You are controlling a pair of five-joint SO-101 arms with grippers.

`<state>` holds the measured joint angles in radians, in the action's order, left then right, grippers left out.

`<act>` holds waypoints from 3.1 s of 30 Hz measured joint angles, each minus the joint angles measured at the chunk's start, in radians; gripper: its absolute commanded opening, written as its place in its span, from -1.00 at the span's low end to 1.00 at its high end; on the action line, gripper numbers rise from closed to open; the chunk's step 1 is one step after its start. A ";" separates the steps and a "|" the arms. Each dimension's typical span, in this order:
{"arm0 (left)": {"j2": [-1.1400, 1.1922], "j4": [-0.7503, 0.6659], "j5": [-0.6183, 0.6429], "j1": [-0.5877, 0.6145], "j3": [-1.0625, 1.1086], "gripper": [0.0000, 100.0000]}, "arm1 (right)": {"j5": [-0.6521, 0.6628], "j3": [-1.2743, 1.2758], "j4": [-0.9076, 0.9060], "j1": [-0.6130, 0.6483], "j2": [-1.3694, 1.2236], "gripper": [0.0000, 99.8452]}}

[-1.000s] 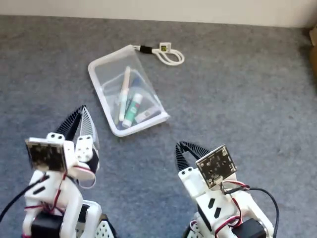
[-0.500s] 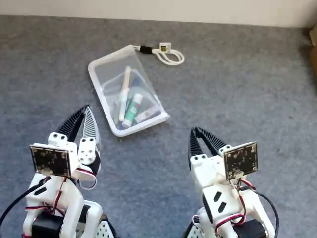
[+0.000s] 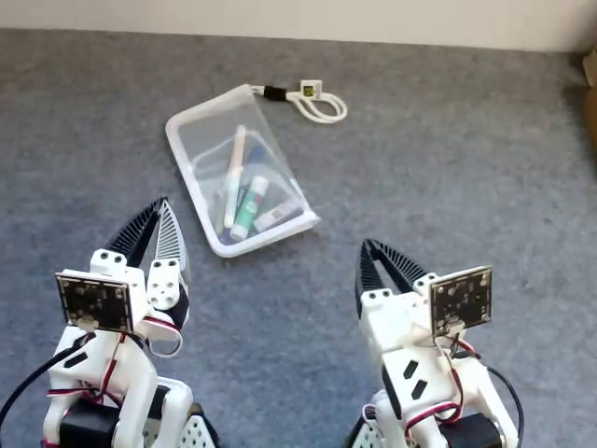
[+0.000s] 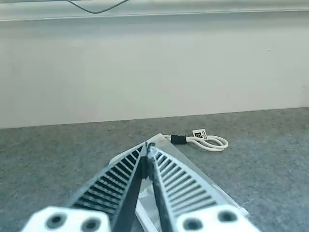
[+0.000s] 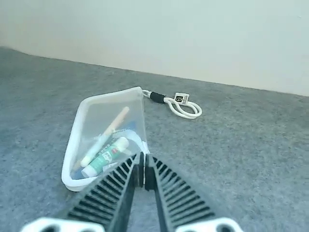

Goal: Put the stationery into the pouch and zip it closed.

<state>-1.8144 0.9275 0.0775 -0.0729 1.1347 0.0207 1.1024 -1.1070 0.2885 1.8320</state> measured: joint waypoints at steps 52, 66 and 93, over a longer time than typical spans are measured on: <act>0.005 -0.052 -0.077 -0.005 0.539 -0.98 | -0.040 0.559 -0.025 -0.051 -0.011 -0.99; 0.005 0.133 -0.130 -0.002 0.539 -0.98 | -0.040 0.568 -0.086 -0.051 -0.011 -0.99; 0.005 0.328 -0.130 -0.002 0.539 -0.99 | -0.040 0.568 -0.124 -0.051 -0.011 -0.99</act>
<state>-1.8098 1.2559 -0.0529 -0.0744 1.6732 -0.0192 1.6701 -1.2313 0.2378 1.8213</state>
